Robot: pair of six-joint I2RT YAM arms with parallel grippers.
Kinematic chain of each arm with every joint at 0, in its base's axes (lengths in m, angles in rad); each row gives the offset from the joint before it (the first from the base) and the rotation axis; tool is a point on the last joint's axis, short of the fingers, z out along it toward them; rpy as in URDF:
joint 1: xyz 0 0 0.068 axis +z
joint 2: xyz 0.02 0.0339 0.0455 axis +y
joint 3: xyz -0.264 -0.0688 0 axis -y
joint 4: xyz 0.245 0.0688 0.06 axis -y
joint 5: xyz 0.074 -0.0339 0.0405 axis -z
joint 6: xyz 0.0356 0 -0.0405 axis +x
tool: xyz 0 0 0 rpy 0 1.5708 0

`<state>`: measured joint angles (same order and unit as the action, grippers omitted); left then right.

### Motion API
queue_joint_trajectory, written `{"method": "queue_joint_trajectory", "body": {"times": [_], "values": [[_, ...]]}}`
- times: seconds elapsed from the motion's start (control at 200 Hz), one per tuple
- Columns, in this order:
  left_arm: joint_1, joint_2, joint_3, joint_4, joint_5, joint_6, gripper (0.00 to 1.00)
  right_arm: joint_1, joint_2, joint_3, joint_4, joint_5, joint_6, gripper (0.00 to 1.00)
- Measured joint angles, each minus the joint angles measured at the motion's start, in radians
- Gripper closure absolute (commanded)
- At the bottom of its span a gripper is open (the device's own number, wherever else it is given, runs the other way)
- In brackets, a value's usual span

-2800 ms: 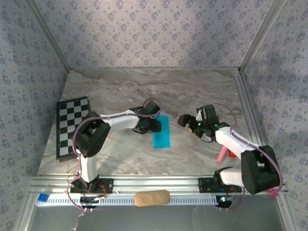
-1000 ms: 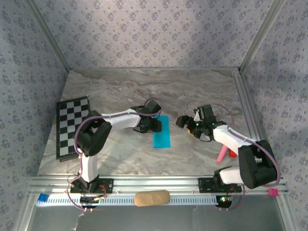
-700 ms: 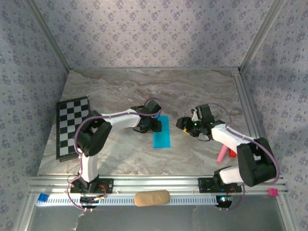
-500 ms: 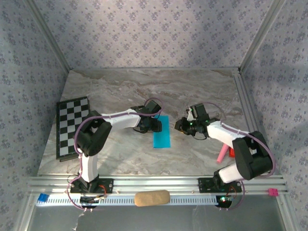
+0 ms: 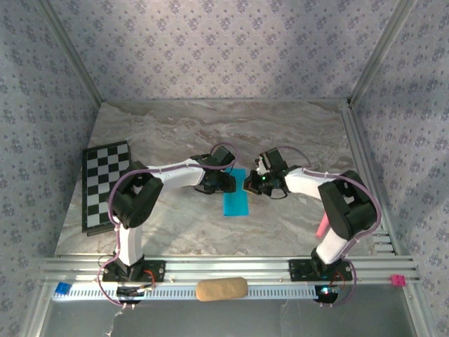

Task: Fold a paper plane with a square sheet of paper (pick it up from the middle)
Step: Hold the square sheet of paper at the center of the table.

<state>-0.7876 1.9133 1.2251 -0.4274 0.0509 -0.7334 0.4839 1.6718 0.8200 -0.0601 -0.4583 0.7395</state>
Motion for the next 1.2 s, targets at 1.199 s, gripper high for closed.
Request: {"method": "queue_joint_trajectory", "body": {"times": [1.199], "values": [[0.076,-0.253,-0.159,0.249,0.128,-0.135,0.66,-0.035,0.138,0.145,-0.173,-0.028,-0.315,1.0]]}}
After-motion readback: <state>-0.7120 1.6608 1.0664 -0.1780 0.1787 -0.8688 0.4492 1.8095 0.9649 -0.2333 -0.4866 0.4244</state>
